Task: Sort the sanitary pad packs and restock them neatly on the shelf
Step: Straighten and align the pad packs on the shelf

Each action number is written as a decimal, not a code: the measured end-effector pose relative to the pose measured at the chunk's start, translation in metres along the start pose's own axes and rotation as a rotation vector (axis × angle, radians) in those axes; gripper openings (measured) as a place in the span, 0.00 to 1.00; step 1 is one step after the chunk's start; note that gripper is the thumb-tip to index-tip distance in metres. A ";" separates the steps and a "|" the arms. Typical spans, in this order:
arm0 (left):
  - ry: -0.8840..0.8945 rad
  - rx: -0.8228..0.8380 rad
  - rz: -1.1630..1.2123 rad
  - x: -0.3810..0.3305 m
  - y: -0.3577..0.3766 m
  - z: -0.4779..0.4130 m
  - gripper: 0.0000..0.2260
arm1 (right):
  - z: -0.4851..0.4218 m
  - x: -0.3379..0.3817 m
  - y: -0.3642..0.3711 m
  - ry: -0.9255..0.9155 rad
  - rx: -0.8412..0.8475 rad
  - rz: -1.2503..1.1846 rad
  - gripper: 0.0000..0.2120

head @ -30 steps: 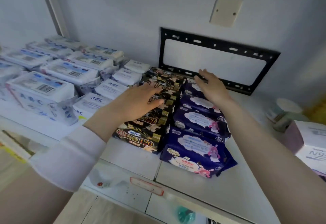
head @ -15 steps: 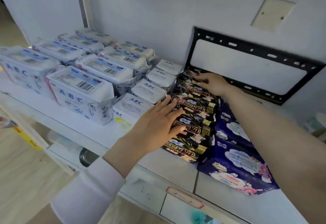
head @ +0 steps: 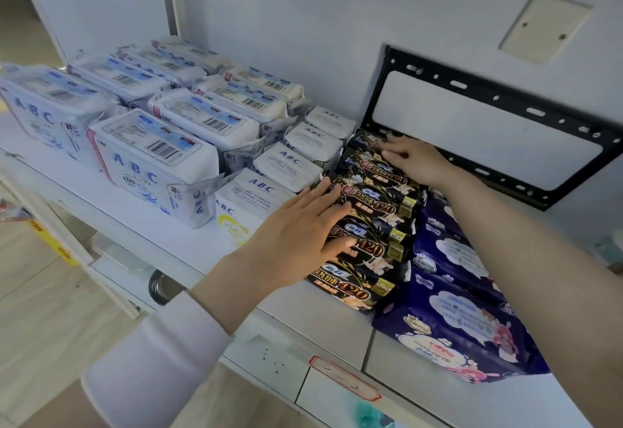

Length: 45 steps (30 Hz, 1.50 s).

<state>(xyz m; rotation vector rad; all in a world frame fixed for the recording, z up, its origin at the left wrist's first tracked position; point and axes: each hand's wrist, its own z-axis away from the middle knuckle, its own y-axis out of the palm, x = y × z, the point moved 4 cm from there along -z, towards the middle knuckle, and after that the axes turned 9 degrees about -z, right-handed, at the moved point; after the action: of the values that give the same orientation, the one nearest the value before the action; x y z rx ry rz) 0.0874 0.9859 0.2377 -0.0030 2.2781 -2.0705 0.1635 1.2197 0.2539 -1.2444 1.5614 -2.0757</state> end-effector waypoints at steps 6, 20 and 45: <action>-0.023 -0.011 -0.029 -0.003 0.000 -0.005 0.27 | 0.023 0.019 0.021 -0.183 0.107 0.012 0.22; -0.020 0.002 -0.054 -0.005 0.004 -0.007 0.27 | 0.027 0.018 0.036 -0.304 0.216 0.113 0.21; 0.036 -0.180 -0.053 0.093 -0.005 0.048 0.26 | 0.011 0.137 0.065 -0.264 0.103 0.052 0.22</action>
<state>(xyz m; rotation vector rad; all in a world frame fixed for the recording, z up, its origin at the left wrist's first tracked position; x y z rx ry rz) -0.0034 0.9332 0.2334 -0.0360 2.5040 -1.8958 0.0718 1.0989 0.2617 -1.3617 1.3385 -1.8469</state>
